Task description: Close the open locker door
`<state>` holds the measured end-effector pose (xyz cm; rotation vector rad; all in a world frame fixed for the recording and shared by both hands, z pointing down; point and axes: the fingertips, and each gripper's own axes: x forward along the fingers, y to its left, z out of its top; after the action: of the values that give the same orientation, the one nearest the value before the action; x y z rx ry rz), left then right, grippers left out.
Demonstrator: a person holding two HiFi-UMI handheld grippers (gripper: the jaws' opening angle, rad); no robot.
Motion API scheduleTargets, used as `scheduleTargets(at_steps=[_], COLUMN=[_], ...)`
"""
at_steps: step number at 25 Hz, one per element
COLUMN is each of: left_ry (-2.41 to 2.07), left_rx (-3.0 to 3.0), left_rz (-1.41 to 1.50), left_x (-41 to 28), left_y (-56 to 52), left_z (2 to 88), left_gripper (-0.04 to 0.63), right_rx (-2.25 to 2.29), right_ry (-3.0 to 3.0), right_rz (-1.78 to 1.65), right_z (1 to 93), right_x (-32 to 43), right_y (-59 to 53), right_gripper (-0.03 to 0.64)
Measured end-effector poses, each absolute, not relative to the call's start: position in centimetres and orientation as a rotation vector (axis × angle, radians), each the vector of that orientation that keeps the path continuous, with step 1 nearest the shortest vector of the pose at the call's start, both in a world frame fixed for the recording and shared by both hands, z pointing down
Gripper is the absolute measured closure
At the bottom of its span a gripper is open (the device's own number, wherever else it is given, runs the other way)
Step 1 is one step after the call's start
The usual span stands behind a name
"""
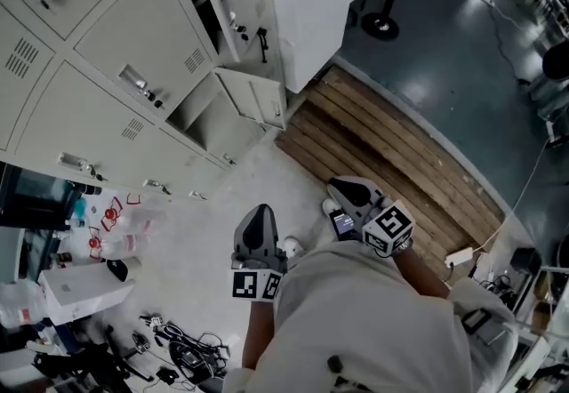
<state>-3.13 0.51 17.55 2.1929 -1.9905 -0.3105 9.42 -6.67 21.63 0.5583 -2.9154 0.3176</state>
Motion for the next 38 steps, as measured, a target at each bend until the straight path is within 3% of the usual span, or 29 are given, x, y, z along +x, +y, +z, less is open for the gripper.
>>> scheduleTargets(at_steps=[13, 27, 38], left_ry=[-2.248, -2.2, -2.152], left_rx=[1.874, 1.776, 1.784], left_rz=[-0.284, -0.229, -0.18], left_x=[-1.5, -3.1, -4.7], left_y=[-9.4, -17.5, -23.2], left_z=[19.9, 29.2, 38.4], left_gripper=[0.588, 0.588, 0.588], right_rx=[0.181, 0.226, -0.014], right_ry=[-2.885, -2.869, -2.834], right_rz=[0.355, 0.388, 0.464], right_z=[25.2, 34.9, 45.7], right_x=[8.4, 4.4, -1.8], right_y=[-21.8, -33.6, -37.0], right_gripper=[0.588, 0.588, 0.588])
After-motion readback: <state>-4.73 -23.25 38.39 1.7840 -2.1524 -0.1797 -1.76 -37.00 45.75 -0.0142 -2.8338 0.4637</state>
